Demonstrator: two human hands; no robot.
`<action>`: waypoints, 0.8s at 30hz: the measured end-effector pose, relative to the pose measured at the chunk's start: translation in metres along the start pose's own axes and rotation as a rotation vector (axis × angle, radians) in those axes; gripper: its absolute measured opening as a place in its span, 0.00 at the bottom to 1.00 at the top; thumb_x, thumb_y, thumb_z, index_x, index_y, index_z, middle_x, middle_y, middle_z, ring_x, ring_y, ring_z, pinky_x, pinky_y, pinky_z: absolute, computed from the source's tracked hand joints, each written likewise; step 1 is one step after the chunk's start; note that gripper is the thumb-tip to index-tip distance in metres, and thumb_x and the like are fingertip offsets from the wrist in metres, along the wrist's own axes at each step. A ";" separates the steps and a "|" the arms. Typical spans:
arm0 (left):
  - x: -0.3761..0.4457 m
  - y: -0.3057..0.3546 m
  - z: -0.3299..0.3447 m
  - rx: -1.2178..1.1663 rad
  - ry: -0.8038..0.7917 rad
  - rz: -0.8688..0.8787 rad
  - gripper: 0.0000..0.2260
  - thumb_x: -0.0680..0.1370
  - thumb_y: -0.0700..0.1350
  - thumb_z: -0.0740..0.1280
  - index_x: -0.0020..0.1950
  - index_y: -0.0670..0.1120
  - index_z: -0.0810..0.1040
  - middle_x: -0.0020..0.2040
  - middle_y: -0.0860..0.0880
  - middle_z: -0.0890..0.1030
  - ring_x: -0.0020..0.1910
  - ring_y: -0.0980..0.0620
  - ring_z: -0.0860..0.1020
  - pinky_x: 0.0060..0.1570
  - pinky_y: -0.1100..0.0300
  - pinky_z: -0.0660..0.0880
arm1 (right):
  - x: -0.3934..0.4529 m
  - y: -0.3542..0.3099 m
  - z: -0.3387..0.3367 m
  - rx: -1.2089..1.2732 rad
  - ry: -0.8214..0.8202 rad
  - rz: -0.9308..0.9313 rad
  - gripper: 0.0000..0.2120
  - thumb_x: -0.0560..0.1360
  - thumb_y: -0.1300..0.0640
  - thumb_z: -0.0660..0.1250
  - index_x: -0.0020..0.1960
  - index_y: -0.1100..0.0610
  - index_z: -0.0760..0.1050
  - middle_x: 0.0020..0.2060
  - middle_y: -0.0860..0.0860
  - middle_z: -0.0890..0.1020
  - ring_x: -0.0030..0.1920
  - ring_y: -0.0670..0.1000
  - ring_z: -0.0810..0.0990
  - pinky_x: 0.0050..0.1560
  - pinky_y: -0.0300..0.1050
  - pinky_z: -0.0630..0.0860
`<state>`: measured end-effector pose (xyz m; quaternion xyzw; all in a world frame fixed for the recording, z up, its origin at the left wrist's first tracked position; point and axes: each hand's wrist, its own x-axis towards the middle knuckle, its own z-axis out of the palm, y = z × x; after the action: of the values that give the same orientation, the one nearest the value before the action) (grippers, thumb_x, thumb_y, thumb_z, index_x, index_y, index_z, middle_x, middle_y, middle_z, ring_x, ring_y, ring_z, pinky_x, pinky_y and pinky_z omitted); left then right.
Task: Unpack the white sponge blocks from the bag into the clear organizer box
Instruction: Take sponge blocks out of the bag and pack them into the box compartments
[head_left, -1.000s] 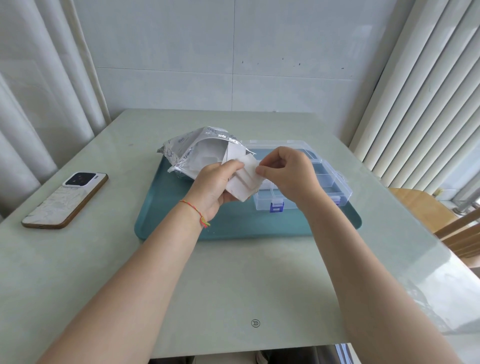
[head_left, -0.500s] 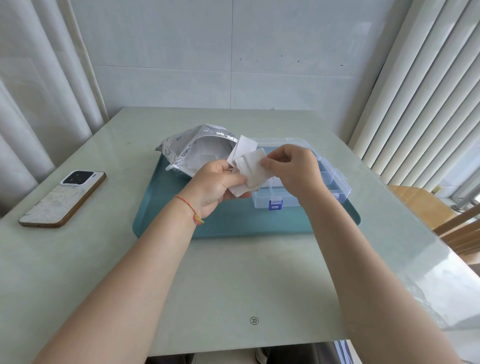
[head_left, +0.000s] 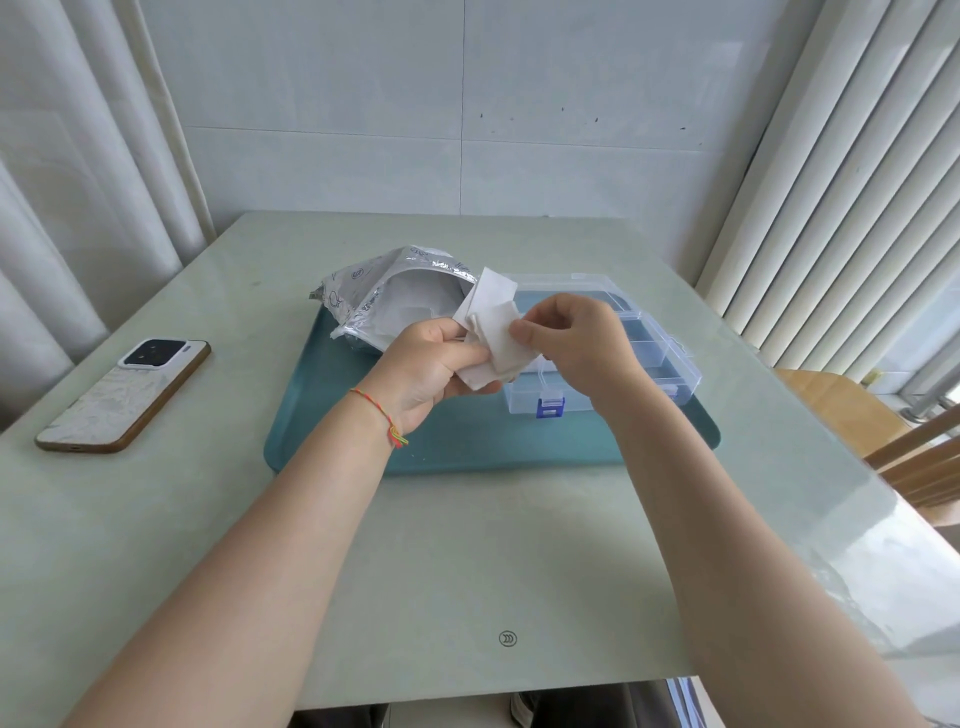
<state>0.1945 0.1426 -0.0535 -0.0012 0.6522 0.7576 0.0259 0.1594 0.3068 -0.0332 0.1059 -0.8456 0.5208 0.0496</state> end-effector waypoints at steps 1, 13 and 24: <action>0.000 0.000 0.000 0.008 0.002 0.002 0.07 0.78 0.31 0.64 0.50 0.40 0.80 0.44 0.43 0.84 0.40 0.45 0.84 0.38 0.57 0.81 | 0.000 0.001 0.000 -0.016 0.000 -0.004 0.05 0.73 0.56 0.73 0.42 0.53 0.78 0.34 0.46 0.78 0.33 0.45 0.73 0.33 0.36 0.69; -0.001 0.008 0.004 -0.070 0.059 -0.040 0.10 0.82 0.42 0.61 0.50 0.39 0.80 0.44 0.39 0.82 0.40 0.43 0.82 0.38 0.53 0.81 | -0.001 0.002 0.007 -0.123 0.023 -0.175 0.11 0.70 0.58 0.75 0.46 0.52 0.73 0.40 0.47 0.77 0.35 0.47 0.70 0.36 0.35 0.67; -0.001 0.007 0.004 -0.135 0.132 -0.087 0.11 0.83 0.45 0.60 0.50 0.43 0.80 0.43 0.42 0.83 0.40 0.45 0.82 0.33 0.55 0.80 | -0.003 0.002 0.009 -0.145 -0.009 -0.226 0.09 0.72 0.59 0.72 0.42 0.51 0.72 0.35 0.46 0.75 0.36 0.45 0.71 0.37 0.33 0.67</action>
<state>0.1957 0.1454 -0.0457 -0.0812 0.5991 0.7964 0.0159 0.1620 0.2996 -0.0392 0.1991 -0.8639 0.4489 0.1118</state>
